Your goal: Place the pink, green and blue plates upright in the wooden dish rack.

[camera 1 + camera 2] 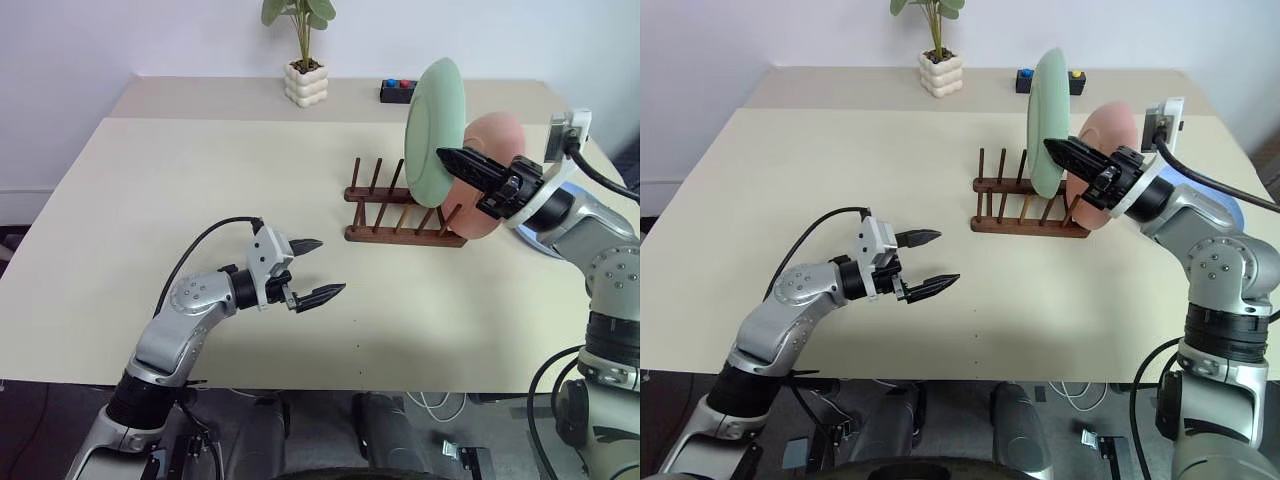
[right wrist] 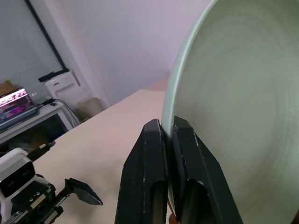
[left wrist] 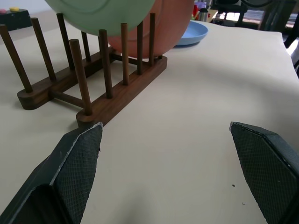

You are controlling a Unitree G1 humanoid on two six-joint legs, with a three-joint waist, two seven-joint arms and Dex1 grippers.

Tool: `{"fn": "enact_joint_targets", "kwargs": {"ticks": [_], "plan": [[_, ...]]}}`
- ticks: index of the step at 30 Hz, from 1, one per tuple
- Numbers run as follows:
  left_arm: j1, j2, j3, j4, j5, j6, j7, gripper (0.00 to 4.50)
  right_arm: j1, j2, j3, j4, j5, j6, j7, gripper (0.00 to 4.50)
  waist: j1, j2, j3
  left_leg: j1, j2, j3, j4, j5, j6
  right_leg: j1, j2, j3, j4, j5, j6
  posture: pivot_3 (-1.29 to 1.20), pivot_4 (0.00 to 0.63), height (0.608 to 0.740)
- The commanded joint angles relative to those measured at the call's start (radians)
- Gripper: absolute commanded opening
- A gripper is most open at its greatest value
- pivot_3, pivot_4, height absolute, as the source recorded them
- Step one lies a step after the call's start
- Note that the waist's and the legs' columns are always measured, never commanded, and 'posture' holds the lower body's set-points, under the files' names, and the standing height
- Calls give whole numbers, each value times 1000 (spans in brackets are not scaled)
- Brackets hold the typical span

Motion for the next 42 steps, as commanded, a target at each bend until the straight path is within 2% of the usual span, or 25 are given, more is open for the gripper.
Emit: {"fn": "enact_joint_targets", "kwargs": {"ticks": [1, 12, 13, 14, 16, 37, 40, 42], "plan": [[-6, -1, 12, -19, 8, -15, 6, 4473, -23, -8, -34, -8, 17, -1, 0, 0, 0, 0, 0, 0, 0, 0, 0, 0, 0, 0, 0, 0, 0, 0, 0, 0, 150, 730], [-11, -6, 9, -11, 26, -23, 8, 4473, -24, 2, -40, -9, 23, -7, -7, 0, 0, 0, 0, 0, 0, 0, 0, 0, 0, 0, 0, 0, 0, 0, 0, 0, 150, 730], [-13, -7, 8, -11, 29, -25, 8, 4500, -24, 2, -39, -11, 20, -11, -8, 682, 0, 0, 0, 0, 0, 0, 0, 0, 0, 0, 0, 0, 0, 0, 0, 0, 150, 730], [-13, -8, 7, -11, 30, -26, 8, 4500, -23, 2, -39, -12, 17, -14, -8, 898, 0, 0, 0, 0, 0, 0, 0, 0, 0, 0, 0, 0, 0, 0, 0, 0, 150, 730], [-15, -9, 7, -9, 32, -27, 7, 4500, -23, 0, -35, -16, 4, -25, -9, 1815, 0, 0, 0, 0, 0, 0, 0, 0, 0, 0, 0, 0, 0, 0, 0, 0, 150, 730], [-22, -22, 7, -6, 41, -24, 4, 4500, -30, -10, -32, -26, -50, -68, 2, 1815, 0, 0, 0, 0, 0, 0, 0, 0, 0, 0, 0, 0, 0, 0, 0, 0, 150, 730], [-25, -25, 7, -4, 43, -22, 4, 4500, -31, -15, -19, -24, -77, -75, -9, 2742, 0, 0, 0, 0, 0, 0, 0, 0, 0, 0, 0, 0, 0, 0, 0, 0, 150, 730], [-26, -26, 6, -3, 44, -23, 4, 4500, -29, -16, -3, -22, -119, -99, -19, 3691, 0, 0, 0, 0, 0, 0, 0, 0, 0, 0, 0, 0, 0, 0, 0, 0, 150, 730]]}}
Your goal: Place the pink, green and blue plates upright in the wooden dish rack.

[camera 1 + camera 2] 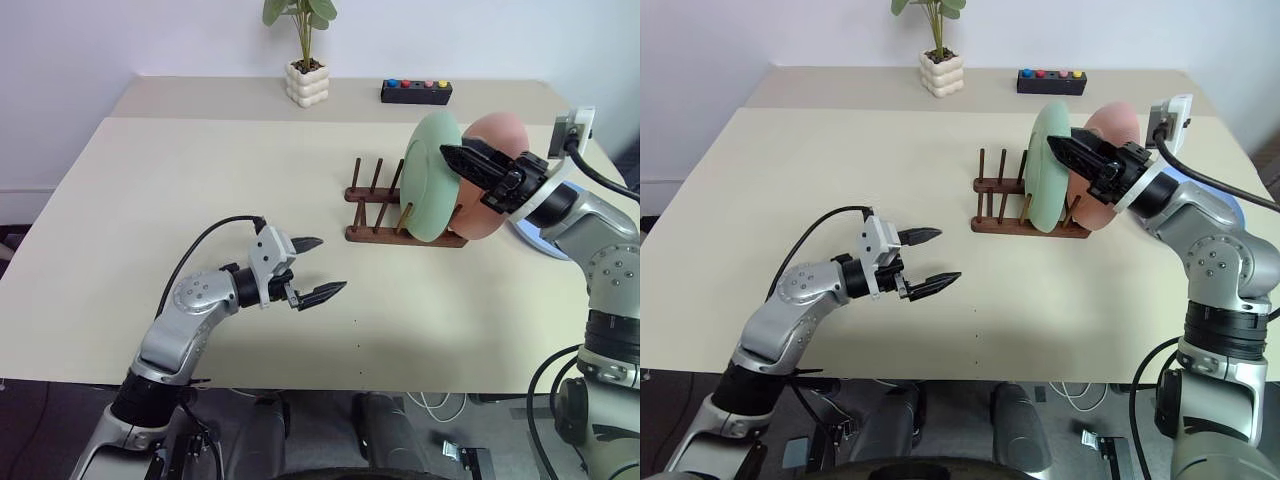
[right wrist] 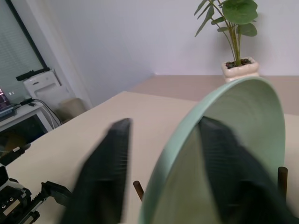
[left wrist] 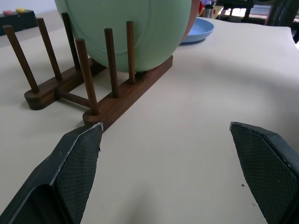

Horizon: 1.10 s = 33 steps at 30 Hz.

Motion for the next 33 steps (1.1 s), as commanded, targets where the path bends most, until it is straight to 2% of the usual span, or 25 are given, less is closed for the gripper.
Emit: {"fn": "enact_joint_targets", "kwargs": {"ticks": [1, 2, 15, 21, 24, 25, 31, 33], "plan": [[-12, -4, 6, -16, 1, -16, 3, 4500, -21, -16, 3, -31, -53, -50, -12, 4286, 0, 0, 0, 0, 0, 0, 0, 0, 0, 0, 0, 0, 0, 0, 0, 0, 150, 730], [-12, -5, 6, -16, 1, -16, 4, 4500, -21, -18, 7, -29, -66, -60, -7, 4463, 0, 0, 0, 0, 0, 0, 0, 0, 0, 0, 0, 0, 0, 0, 0, 0, 150, 730], [-17, -10, 2, -15, 4, -11, 6, 4500, -60, -46, -4, -70, -122, -125, 45, 4463, 0, 0, 0, 0, 0, 0, 0, 0, 0, 0, 0, 0, 0, 0, 0, 0, 150, 730], [-15, -12, 2, -19, 5, -10, 12, 4500, -112, -128, -76, -30, -149, -162, 21, 4463, 2, 0, 0, 0, 0, 0, 0, 0, 0, 0, 0, 0, -1, 0, 0, 0, 150, 730], [-11, -12, 2, -17, 3, -12, 10, 4500, -105, -238, -159, 74, -205, -181, -3, 3647, 9, 0, 0, -1, 0, 0, 0, 0, 0, 0, -1, 0, -1, 0, 0, 0, 150, 730], [-12, -12, 2, -16, 2, -13, 9, 4500, -84, -267, -171, 92, -222, -192, 6, 3231, 10, 0, 0, -1, -1, 0, 0, 0, 0, 0, -1, 0, -2, 0, -1, 0, 150, 730], [-40, -30, -19, 19, 2, -26, -16, 4500, 82, -389, -240, 170, -346, -240, 14, 53, 0, 1, 0, 0, -1, 1, 0, 0, 1, 0, -1, 0, -2, 0, -1, 0, 150, 730], [-50, -35, -24, 34, 3, -31, -26, 4500, 137, -405, -214, 166, -406, -256, -2, 53, -4, 3, -1, 0, -1, 2, 0, 0, 1, 0, -1, 1, -1, 0, -1, 0, 150, 730]]}}
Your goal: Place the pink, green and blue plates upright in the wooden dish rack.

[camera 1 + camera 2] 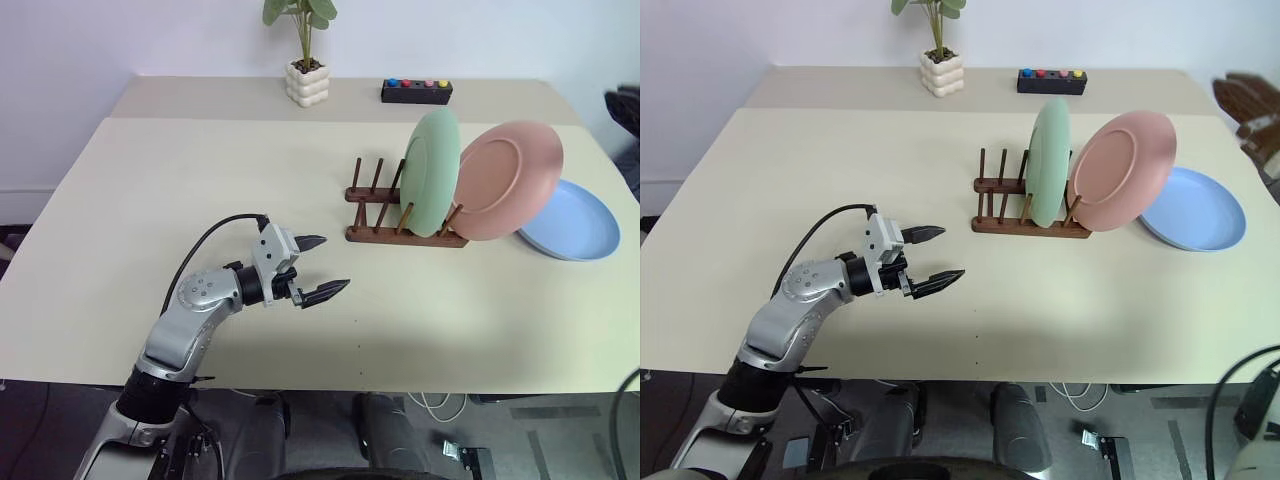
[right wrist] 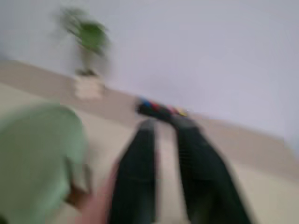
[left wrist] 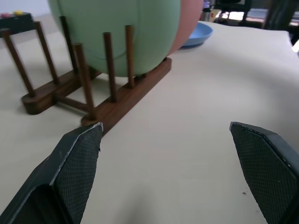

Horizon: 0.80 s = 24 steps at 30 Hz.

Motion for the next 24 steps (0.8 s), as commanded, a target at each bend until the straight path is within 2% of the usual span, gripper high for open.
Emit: {"fn": "enact_joint_targets", "kwargs": {"ticks": [1, 4, 11, 20, 24], "plan": [[-29, -10, -10, 7, 2, -30, -20, 4500, 60, -42, 12, -30, -96, -50, -15, 53, -2, 2, -1, 0, 0, 0, 0, 0, 0, 0, 0, 0, 0, 0, 0, 0, 150, 730], [-47, -16, -17, 32, 6, -43, -33, 4500, 103, 3, 69, -95, -123, -58, -21, 53, -4, 3, -1, 1, 0, 1, 0, 0, 0, 0, 0, 1, 0, 0, 0, 0, 150, 730], [-57, -21, -14, 42, 7, -48, -39, 4500, 87, 62, 142, -212, -109, -21, -17, 53, 0, 3, -1, 0, 0, 1, 0, 0, 0, 0, 0, 2, 0, 0, 1, 0, 150, 730], [-35, -15, -5, 24, 3, -47, -28, 4500, 73, 65, 151, -279, -65, 0, 32, 53, 4, 3, -1, 0, 0, 1, 0, 0, 0, 0, 0, 1, 0, 0, 1, 0, 150, 730], [-38, -17, -7, 23, 4, -45, -26, 4500, 68, 53, 157, -229, -125, -15, -6, 53, 3, 3, -1, 0, 0, 1, 0, 0, 0, 0, 0, 1, 0, 0, 1, 0, 150, 730]]}}
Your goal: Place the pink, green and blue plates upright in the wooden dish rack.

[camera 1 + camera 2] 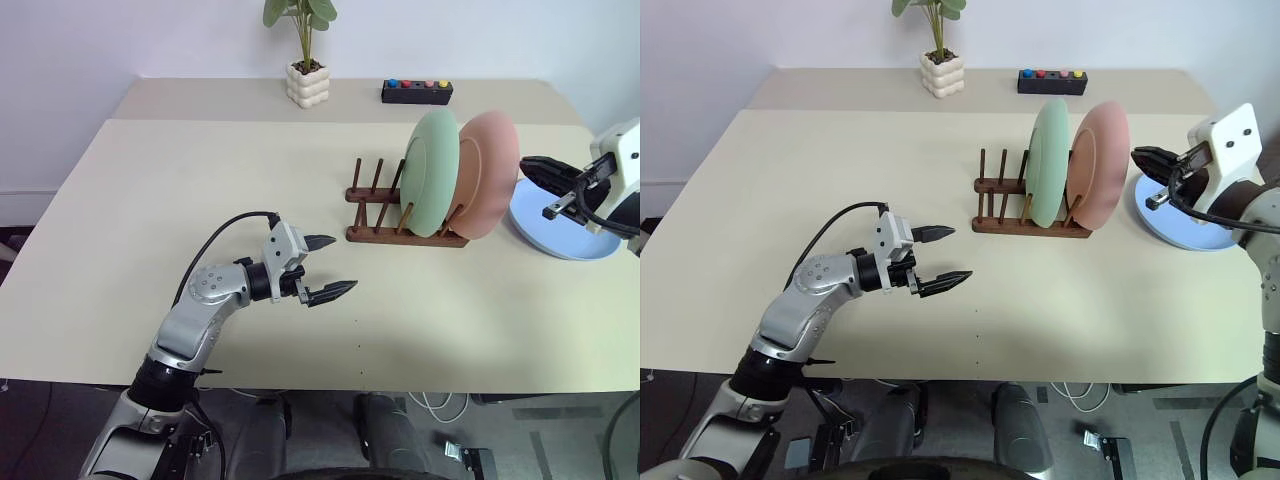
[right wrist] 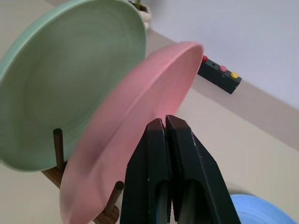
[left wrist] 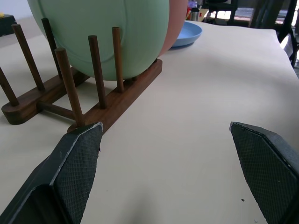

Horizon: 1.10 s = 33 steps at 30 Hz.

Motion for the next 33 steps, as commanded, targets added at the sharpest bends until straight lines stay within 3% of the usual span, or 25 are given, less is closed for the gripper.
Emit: {"fn": "enact_joint_targets", "kwargs": {"ticks": [1, 5, 7, 10, 14, 24, 25, 26, 32, 33], "plan": [[0, -1, 14, -36, -6, -11, 5, 4500, -19, -32, -15, 43, -64, -25, -40, 53, 0, 0, 0, 0, 0, 0, 0, 0, 0, 0, 0, 0, 0, 0, 0, 0, 150, 730], [-3, -2, 12, -35, -6, -11, 3, 4500, 16, -54, -7, 187, -123, -94, 1, 53, 3, 0, 0, 0, 0, 0, 0, 0, 0, 0, 0, 0, 0, 0, 0, 0, 150, 730], [-6, 1, 14, -35, -9, -10, -3, 4500, 36, -77, 66, 338, -224, -200, 15, 569, 1, 0, 0, 0, 0, 0, 0, 0, 0, 0, 0, 0, 0, 0, 0, 0, 150, 730], [-9, 10, 26, -40, -25, -2, -17, 4500, -4, -77, 123, 513, -273, -284, 51, 1843, -2, 1, 0, 0, 0, 1, 0, 0, 0, 0, 0, 0, 0, 0, 0, 0, 150, 730], [-5, 25, 35, -45, -34, 1, -25, 4500, -39, -89, 187, 621, -309, -351, 132, 3924, -13, 4, 1, 1, 0, 1, -1, 0, 0, 0, 0, 1, 0, 0, 1, 0, 150, 730], [10, 33, 38, -58, -31, 2, -17, 4500, -201, -50, 288, 917, -409, -480, 159, 3924, -27, 4, 1, 1, 0, 1, 0, 0, 0, 0, 0, 1, 1, 2, 3, 0, 150, 730], [10, 33, 39, -59, -30, 3, -16, 4500, -218, -42, 293, 950, -420, -496, 146, 3407, -27, 4, 1, 1, 0, 1, 0, 0, 0, 0, 0, 1, 1, 2, 3, 0, 150, 730], [10, 34, 39, -59, -30, 3, -16, 4500, -231, -38, 296, 973, -428, -508, 138, 3223, -27, 4, 1, 1, 0, 1, 0, 0, 0, 0, 0, 1, 1, 2, 3, 0, 150, 730], [8, 36, 43, -58, -30, 6, -14, 4500, -249, -26, 292, 1020, -435, -550, 136, 201, -26, 4, 1, 1, 0, 1, 0, 0, 0, 1, 0, 1, 1, 2, 3, 0, 150, 730], [9, 36, 42, -59, -30, 6, -14, 4500, -239, -27, 289, 1011, -435, -561, 130, 56, -26, 4, 1, 1, 0, 1, 0, 0, 0, 1, 0, 1, 1, 2, 3, 0, 150, 730]]}}
